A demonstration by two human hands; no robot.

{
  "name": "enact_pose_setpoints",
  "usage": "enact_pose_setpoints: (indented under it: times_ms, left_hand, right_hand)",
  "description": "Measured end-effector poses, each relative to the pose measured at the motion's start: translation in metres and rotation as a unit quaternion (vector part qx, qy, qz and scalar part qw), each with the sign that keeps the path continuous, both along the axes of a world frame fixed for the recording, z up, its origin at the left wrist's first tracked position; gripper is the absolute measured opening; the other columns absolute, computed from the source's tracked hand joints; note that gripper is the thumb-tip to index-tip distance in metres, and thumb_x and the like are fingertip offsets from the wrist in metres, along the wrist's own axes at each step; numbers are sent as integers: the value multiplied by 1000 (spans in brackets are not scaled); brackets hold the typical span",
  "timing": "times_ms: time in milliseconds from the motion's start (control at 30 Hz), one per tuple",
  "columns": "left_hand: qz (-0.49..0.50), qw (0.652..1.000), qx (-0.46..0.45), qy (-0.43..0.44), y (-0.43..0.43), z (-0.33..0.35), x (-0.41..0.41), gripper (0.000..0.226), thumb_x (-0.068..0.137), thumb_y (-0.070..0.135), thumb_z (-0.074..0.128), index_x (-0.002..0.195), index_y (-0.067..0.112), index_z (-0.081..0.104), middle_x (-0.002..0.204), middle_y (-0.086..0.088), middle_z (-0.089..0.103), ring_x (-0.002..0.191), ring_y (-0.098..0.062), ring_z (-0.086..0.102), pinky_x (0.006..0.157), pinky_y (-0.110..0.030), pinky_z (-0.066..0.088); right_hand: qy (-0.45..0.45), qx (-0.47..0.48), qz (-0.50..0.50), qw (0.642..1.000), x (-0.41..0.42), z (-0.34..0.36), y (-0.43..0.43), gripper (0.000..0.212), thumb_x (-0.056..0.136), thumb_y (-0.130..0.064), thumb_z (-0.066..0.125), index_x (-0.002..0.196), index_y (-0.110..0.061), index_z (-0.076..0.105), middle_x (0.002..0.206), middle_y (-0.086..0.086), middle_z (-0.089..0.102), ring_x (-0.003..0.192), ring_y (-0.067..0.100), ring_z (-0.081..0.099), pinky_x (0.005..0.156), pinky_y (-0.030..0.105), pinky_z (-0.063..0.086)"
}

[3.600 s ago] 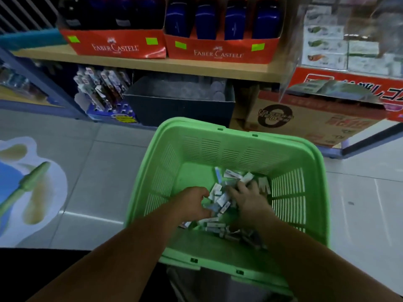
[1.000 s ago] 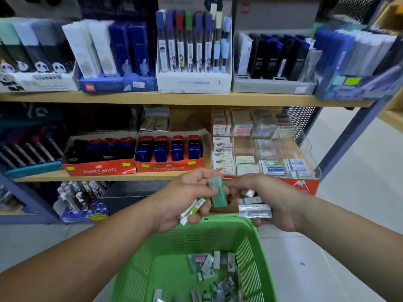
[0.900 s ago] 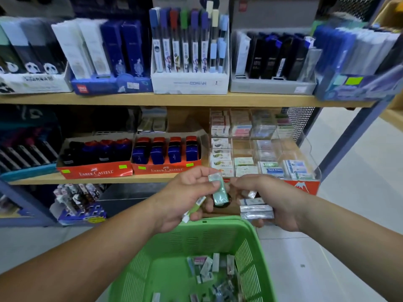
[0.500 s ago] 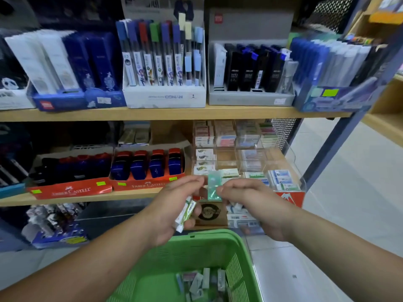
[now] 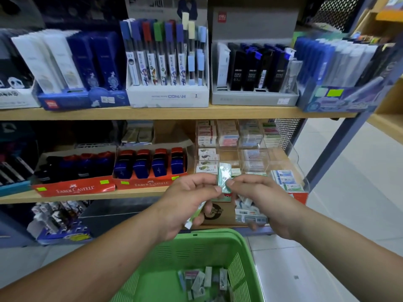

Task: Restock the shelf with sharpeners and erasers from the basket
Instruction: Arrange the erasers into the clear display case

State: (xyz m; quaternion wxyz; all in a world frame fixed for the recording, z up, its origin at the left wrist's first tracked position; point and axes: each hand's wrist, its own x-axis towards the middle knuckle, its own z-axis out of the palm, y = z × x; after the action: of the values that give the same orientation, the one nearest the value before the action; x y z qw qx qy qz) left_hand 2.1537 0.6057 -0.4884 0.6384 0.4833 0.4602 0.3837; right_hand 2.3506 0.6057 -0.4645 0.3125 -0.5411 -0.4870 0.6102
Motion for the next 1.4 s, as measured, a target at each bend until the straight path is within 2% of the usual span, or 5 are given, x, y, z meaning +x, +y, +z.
enact_pose_setpoints:
  times_ms: [367, 533, 767, 1167, 1400]
  left_hand:
    - [-10, 983, 113, 146, 13, 24, 22, 17, 97, 19, 71, 114, 22, 70, 75, 2, 64, 49, -7, 55, 40, -27, 39]
    - [-60, 969, 105, 216, 44, 37, 46, 18, 97, 18, 70, 113, 27, 70, 77, -8, 68, 60, -23, 55, 44, -30, 41]
    - [7, 934, 141, 329, 132, 43, 103, 16, 92, 9, 71, 107, 15, 69, 97, -7, 73, 62, -10, 60, 43, -14, 42]
    - [-55, 813, 243, 527, 199, -8, 125, 17, 94, 27, 68, 83, 39, 64, 93, 23, 63, 96, -9, 63, 78, -21, 48]
    - [-137, 612, 325, 708, 196, -12, 135, 34, 92, 9, 57, 114, 30, 71, 124, 5, 62, 104, -24, 63, 74, -35, 56]
  right_hand:
    - [-102, 63, 53, 991, 29, -3, 5, 28, 97, -41, 70, 85, -16, 73, 81, -2, 66, 75, 19, 58, 55, 30, 50]
    - [-29, 129, -193, 972, 50, 5, 20, 29, 94, -28, 73, 71, -11, 66, 83, 14, 68, 76, 22, 65, 45, 21, 50]
    - [41, 117, -311, 942, 79, -9, 37, 24, 91, -23, 68, 84, -1, 63, 91, 21, 73, 93, 46, 73, 82, 66, 60]
    - [70, 80, -305, 946, 86, -22, 42, 20, 90, -21, 70, 79, -5, 65, 93, 18, 70, 98, 46, 70, 74, 50, 61]
    - [90, 72, -303, 946, 84, -25, 44, 17, 91, -18, 70, 84, -4, 67, 92, 21, 73, 88, 46, 74, 67, 49, 58]
